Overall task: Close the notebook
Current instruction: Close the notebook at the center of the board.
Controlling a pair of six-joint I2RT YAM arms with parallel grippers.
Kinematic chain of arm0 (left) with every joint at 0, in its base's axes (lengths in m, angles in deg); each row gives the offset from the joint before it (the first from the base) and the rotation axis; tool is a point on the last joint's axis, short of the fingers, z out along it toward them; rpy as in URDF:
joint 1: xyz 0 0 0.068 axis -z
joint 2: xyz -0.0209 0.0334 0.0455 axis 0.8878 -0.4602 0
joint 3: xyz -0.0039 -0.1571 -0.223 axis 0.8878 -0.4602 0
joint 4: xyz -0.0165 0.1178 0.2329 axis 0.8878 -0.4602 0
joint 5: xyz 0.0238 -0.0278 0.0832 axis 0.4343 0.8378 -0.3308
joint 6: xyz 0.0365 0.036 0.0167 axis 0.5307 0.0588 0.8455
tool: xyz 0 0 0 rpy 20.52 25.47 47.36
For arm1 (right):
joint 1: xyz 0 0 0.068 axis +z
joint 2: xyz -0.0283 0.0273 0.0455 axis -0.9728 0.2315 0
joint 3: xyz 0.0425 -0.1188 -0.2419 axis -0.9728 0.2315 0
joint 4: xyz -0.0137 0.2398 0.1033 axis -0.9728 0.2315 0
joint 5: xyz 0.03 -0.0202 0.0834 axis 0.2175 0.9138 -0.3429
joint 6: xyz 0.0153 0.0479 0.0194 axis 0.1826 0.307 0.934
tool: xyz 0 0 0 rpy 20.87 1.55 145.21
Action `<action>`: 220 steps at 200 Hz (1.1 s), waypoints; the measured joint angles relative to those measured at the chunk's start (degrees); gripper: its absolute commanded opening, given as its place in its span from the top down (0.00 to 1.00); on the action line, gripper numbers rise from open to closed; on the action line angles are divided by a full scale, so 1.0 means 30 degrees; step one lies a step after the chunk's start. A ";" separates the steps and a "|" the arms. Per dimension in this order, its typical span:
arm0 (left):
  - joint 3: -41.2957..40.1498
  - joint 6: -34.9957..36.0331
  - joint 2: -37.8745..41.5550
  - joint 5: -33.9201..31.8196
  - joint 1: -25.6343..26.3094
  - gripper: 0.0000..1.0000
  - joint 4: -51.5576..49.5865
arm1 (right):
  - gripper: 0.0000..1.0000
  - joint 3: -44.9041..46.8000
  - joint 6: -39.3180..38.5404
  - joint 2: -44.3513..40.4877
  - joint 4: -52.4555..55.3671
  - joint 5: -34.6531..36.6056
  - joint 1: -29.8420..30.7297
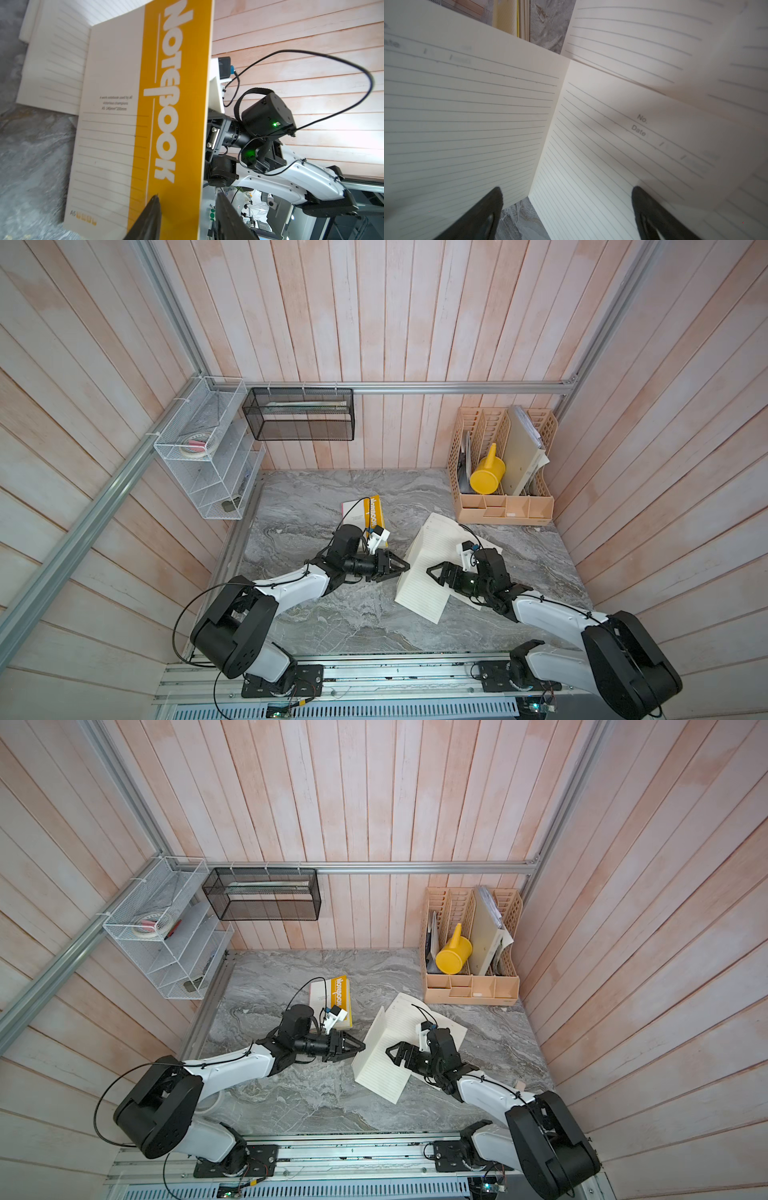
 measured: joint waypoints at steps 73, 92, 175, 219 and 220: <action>0.0131 -0.2936 -0.3453 0.1042 0.0182 0.49 0.5909 | 0.02 -0.0015 -0.0007 -0.1858 0.1056 0.0146 -0.0015; -0.0007 -0.4277 -0.4532 0.1304 0.0284 0.48 0.8240 | 0.02 -0.0044 -0.0007 -0.2951 0.1384 0.0328 -0.0066; -0.0080 -0.7337 -0.6965 0.1712 0.1027 0.47 1.3850 | 0.02 -0.0364 -0.0022 -0.6207 0.3759 0.1814 -0.0831; -0.0080 -0.7337 -0.7898 0.1705 0.1290 0.46 1.4185 | 0.02 -0.1756 -0.0109 -0.6433 0.4779 0.1880 -0.0831; -0.0080 -0.7337 -0.7912 0.1705 0.1290 0.46 1.4192 | 0.02 -0.1792 -0.0109 -0.6433 0.4801 0.1880 -0.0831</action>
